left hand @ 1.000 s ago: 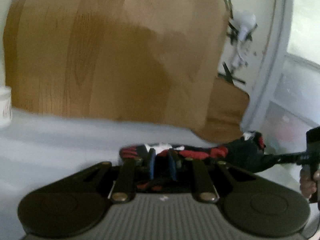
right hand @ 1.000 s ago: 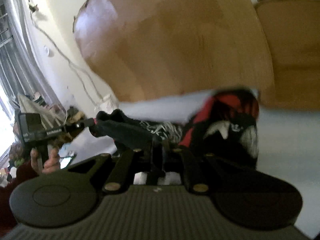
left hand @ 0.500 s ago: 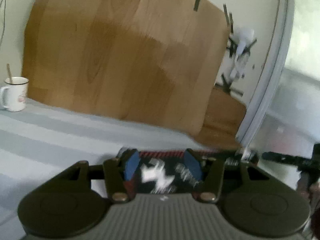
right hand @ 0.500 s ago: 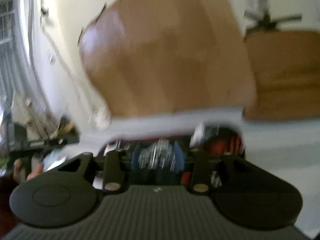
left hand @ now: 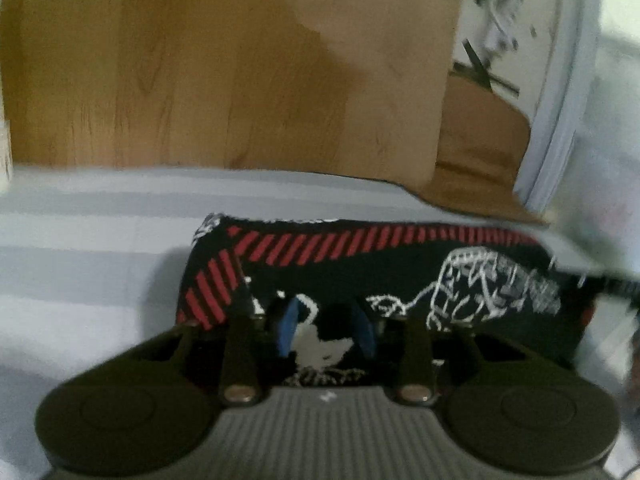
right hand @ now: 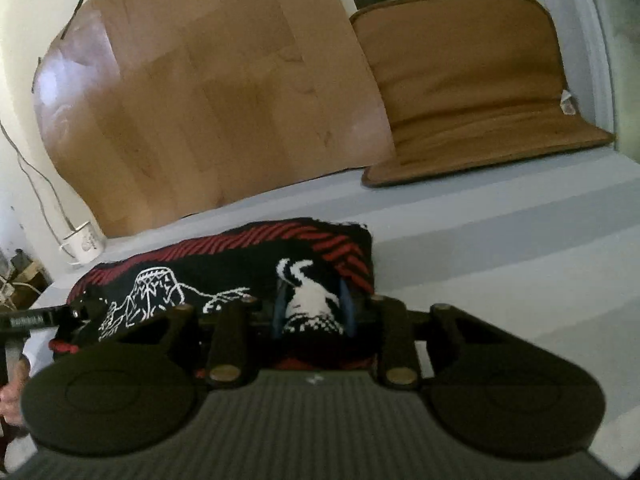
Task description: Fold small clothes
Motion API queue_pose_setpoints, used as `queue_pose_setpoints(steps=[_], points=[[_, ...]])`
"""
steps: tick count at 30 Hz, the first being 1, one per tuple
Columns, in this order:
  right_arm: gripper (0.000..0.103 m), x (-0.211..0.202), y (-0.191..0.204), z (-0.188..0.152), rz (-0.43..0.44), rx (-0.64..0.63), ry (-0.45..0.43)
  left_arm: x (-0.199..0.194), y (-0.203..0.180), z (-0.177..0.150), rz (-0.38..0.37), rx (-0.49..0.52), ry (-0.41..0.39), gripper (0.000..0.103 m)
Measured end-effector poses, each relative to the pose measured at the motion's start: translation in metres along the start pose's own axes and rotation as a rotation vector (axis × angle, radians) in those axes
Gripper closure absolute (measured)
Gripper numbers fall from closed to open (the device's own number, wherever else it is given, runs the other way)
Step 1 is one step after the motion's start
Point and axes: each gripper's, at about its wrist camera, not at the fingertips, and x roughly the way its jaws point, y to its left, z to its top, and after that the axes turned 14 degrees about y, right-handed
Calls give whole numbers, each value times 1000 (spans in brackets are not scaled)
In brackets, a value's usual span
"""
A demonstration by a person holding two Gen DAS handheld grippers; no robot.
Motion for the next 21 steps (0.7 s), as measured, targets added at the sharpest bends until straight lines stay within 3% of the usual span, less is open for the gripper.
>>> queue_pose_setpoints(steps=[3,6,7,9,10,14,17,21], points=[[70,3,-3,2,5,9,3,0,-9,4,33,31,10,68],[63,-20,-16,-2,105,120,-4,-15,-1,8,-17,-8,49,66],[57,-30,-22,-2,154,171,-22,-23,3,10,-53,-29,43,66],[28,-47,-33,-4,222,263,-75,-41,5,13,-129,-57,-5,68],[23,-51,-38,-5,234,310,-87,-47,5,17,-169,-73,-23,68],[19,-41,-58,-11,295,473,-5,-40,-3,37,-375,-121,-8,72],[19,-23,-62,-18,309,533,94,-8,-11,47,-484,-171,66,85],[18,-11,-40,-17,253,429,110,44,-11,46,-546,-286,189,94]])
